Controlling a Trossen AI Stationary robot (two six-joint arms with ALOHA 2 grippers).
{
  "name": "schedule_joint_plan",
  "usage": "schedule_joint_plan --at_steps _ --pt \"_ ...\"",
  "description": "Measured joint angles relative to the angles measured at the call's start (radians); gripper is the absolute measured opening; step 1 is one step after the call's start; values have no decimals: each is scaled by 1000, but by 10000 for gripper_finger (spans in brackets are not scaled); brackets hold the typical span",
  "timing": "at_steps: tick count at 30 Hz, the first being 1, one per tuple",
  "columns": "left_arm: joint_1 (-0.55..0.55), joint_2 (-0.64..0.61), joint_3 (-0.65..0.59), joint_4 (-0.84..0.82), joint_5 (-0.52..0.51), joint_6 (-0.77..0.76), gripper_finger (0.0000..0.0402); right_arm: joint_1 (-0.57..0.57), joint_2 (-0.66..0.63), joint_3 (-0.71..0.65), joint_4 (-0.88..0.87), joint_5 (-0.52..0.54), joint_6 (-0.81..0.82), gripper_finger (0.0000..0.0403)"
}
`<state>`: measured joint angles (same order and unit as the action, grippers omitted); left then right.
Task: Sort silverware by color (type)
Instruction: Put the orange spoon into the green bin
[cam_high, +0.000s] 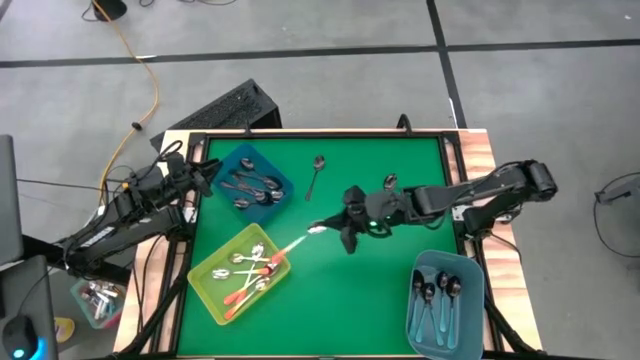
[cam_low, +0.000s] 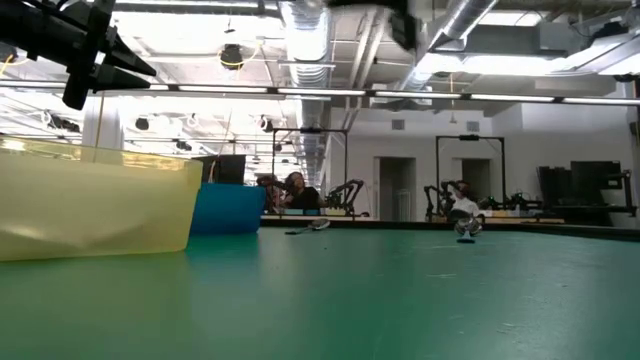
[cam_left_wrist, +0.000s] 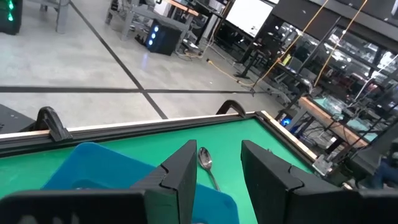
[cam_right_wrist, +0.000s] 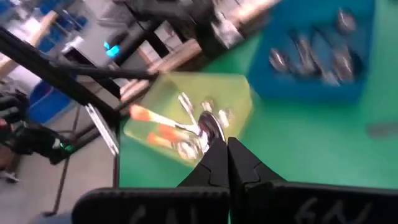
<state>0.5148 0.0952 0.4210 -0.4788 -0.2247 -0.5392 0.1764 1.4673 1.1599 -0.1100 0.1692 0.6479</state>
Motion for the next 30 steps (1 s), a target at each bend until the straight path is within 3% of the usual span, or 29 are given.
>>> schedule_joint_plan --at_steps 9,16,24,30 --pt "0 0 0 -2 4 -12 110 -8 234 320 -41 2 -178 0" --pt "0 0 0 -4 3 -15 110 -9 462 550 -119 -7 -219 0" --pt "1 0 0 -5 6 -15 110 -9 661 729 -173 -17 -241 0" --pt "0 0 0 -4 8 -17 110 -7 743 789 -194 -39 -238 0"
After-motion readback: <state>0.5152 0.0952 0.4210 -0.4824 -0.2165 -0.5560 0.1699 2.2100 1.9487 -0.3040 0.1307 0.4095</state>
